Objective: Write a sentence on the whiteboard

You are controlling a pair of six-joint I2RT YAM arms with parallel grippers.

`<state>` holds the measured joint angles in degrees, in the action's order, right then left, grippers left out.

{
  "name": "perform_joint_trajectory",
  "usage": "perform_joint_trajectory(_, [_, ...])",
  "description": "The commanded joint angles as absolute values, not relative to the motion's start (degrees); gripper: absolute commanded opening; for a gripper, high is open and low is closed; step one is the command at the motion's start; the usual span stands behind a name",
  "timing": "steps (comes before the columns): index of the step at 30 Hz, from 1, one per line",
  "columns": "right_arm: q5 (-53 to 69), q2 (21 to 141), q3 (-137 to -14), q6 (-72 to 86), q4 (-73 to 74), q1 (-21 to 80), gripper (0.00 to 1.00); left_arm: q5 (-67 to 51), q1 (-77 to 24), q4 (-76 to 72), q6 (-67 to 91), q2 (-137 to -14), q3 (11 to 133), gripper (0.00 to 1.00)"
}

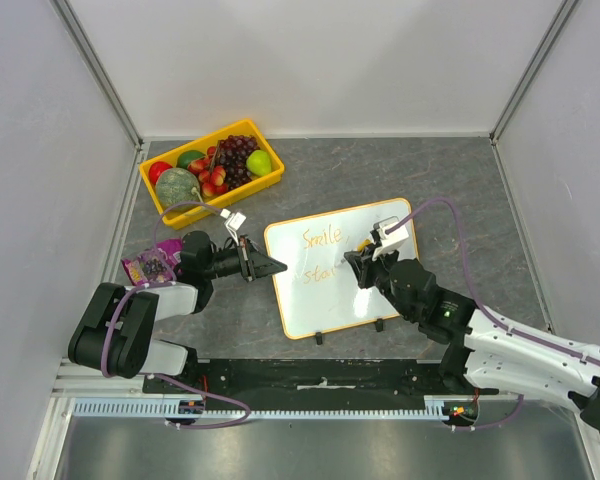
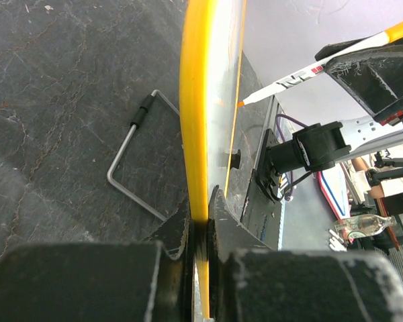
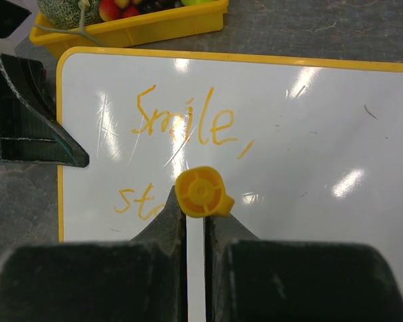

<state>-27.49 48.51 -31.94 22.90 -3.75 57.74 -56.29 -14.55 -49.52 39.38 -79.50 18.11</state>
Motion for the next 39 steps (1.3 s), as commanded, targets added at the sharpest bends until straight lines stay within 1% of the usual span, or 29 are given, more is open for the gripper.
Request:
perform_joint_trajectory(1, [-29.79, 49.30, -34.28, 21.88, -4.75, 57.57, 0.00, -55.63, -15.73, -45.79, 29.27, -80.68, 17.49, 0.02])
perform_joint_trajectory(18, [-26.90, 49.13, -30.32, 23.64, -3.16, 57.48, 0.00, -55.64, -15.73, -45.79, 29.27, -80.68, 17.49, 0.02])
perform_joint_trajectory(39, [-22.15, 48.95, -28.39, 25.75, -2.90, 57.48, 0.00, -55.63, -15.65, -45.88, 29.27, -80.68, 17.40, 0.02])
